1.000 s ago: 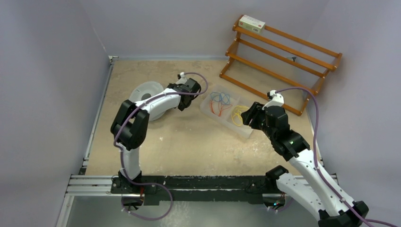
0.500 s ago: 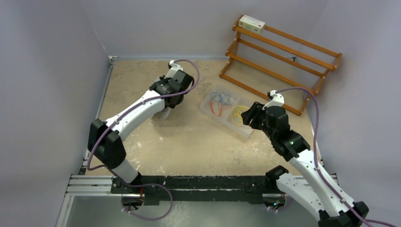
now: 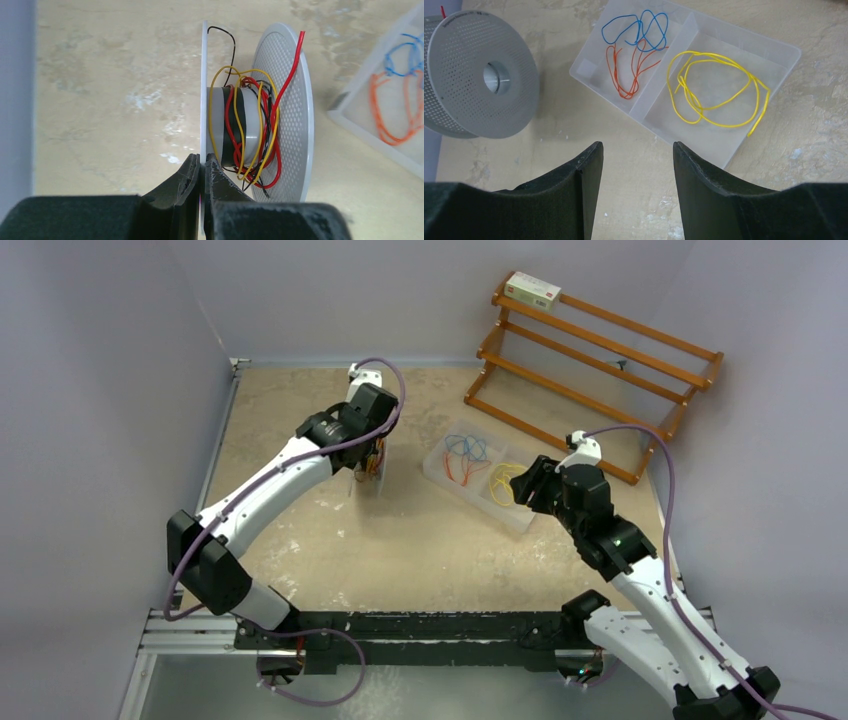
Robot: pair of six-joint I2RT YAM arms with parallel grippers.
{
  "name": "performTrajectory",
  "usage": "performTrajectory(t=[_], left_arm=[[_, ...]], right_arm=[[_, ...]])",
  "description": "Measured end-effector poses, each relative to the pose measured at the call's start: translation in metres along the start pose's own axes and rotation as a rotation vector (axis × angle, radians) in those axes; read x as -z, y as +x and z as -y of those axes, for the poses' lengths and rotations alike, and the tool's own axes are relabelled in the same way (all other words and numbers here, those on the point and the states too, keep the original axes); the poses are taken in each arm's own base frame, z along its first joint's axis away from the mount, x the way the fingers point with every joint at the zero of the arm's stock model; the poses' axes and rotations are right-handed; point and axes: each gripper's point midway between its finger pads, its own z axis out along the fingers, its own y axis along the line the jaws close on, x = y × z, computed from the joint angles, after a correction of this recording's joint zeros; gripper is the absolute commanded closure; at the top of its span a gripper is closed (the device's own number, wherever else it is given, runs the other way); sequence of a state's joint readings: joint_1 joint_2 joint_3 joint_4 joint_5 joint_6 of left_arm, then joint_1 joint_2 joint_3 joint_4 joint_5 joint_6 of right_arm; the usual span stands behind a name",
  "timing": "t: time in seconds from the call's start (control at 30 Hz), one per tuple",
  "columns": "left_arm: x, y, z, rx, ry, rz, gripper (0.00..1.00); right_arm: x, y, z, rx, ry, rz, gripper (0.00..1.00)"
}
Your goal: Wrap the cables
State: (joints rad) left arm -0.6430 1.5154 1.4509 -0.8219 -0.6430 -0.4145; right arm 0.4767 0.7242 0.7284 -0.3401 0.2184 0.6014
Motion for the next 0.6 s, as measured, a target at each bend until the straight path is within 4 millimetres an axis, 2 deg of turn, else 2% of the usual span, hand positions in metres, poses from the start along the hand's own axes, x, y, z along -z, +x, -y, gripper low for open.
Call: performTrajectory(t=[0.43,0.6], left_arm=[[0.006,-0.002,0.049,0.205,0.246,0.0,1.0],[0.005,-0.007,0.058,0.238,0.275,0.018,1.0]], right_arm=[[0.0,0.0,0.0,0.001,0.0,-0.001,0.44],[0.001,0.001,0.001,0.002,0.002,-0.003,0.44]])
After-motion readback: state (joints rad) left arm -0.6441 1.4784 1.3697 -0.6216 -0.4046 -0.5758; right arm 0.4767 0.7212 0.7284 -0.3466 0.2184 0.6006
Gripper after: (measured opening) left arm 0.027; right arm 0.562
